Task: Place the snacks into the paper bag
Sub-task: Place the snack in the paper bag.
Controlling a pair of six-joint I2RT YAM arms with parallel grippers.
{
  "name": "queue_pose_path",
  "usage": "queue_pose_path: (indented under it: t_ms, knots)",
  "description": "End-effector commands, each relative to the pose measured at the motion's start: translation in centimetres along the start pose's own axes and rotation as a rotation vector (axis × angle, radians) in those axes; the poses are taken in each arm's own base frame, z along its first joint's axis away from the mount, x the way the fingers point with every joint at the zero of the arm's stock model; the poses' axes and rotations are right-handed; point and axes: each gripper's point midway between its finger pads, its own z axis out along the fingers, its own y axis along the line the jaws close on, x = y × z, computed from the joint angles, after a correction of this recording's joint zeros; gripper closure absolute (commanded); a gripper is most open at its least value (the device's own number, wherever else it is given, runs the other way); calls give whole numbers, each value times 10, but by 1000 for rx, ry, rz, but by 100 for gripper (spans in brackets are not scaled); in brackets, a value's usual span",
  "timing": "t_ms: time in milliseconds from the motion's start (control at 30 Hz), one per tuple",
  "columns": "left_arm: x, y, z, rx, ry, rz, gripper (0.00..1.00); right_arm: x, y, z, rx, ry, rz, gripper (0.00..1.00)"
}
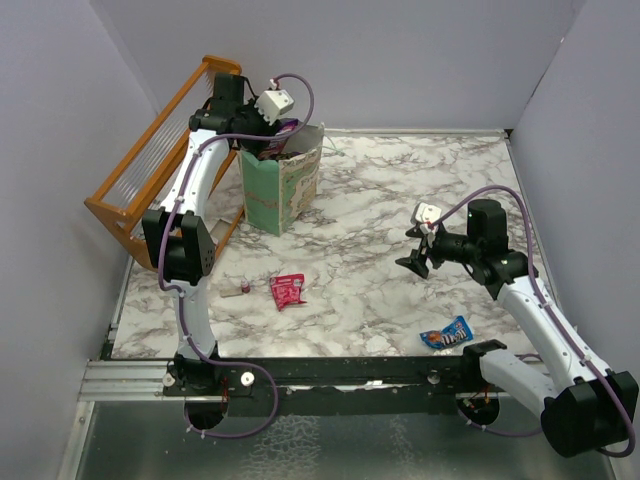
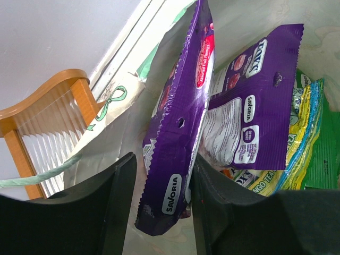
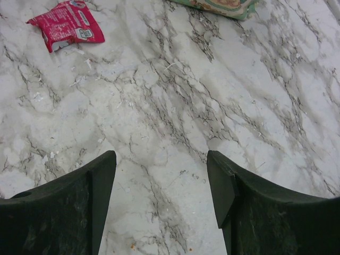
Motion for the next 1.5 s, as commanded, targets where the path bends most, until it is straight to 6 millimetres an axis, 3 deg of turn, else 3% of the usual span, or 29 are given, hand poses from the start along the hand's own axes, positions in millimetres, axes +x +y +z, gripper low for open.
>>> queue_pose_path:
  t_ms: [0,433,667,800,900,1100,1233,1367,1467]
  knots:
    - [-21,17,-22,-75,-46,-12,51,4,-4,1,12,3,-11,30]
    - [-51,-9,-33,54,-184,-148,56,5,-3,1,10,5,-11,30]
    - [-51,-4,-29,26,-189,-157,74,5,-4,1,11,7,-10,30]
    - [-39,-2,-23,10,-147,-152,92,6,-3,1,10,8,-10,30]
    - [-26,-6,-17,21,-102,-156,96,6,-4,1,13,9,-11,30]
    - [8,-8,-8,14,38,-144,96,7,-4,2,9,13,-5,30]
    - [26,-19,-4,72,104,-131,92,8,-4,3,6,15,-3,30]
    - [26,-29,-5,121,98,-131,83,8,-4,4,5,15,-2,30]
    - [15,-29,-10,126,58,-127,75,9,-4,4,3,18,-1,29]
